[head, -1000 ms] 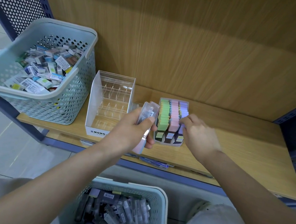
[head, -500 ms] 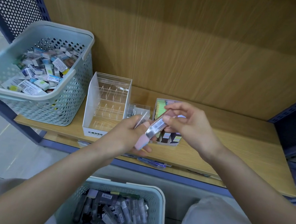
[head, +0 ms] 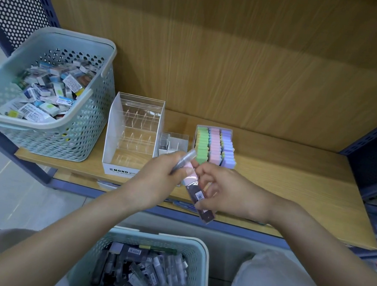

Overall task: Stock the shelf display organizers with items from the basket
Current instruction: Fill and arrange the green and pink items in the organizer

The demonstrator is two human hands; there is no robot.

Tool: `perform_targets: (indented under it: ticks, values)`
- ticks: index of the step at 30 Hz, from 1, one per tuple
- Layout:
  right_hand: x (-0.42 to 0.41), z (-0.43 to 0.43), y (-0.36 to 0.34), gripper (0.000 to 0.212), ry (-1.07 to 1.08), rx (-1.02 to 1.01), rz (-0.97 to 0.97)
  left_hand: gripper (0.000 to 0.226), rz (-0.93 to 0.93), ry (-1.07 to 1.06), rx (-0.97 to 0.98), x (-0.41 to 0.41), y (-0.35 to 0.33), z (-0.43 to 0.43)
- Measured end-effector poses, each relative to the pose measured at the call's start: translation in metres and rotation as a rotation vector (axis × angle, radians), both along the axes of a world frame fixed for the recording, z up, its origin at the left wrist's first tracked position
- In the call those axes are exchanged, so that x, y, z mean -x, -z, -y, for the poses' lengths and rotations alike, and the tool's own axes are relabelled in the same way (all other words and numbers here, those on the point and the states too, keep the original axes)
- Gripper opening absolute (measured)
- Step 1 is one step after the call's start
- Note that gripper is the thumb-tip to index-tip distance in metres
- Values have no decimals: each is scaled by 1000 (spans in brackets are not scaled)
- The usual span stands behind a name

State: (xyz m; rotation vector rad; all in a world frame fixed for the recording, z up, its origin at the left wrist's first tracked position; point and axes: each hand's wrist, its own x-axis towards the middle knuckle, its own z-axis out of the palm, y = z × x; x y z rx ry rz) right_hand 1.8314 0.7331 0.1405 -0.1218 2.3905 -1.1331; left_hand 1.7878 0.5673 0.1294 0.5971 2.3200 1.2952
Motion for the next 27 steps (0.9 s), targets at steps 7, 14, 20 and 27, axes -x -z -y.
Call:
perform_targets:
  ticks: [7, 14, 20, 27]
  values:
    - [6, -1, -2, 56, 131, 117, -200, 7, 56, -173, -20, 3, -5, -2]
    - [27, -37, 21, 13, 405, -185, -418, 13, 161, -259, -13, 5, -6, 1]
    - [36, -40, 42, 16, 336, -246, -390, 11, 133, -205, -28, 5, -12, 5]
    - [37, -41, 56, 11, 179, -481, -474, 17, 159, -223, 7, 5, -13, 6]
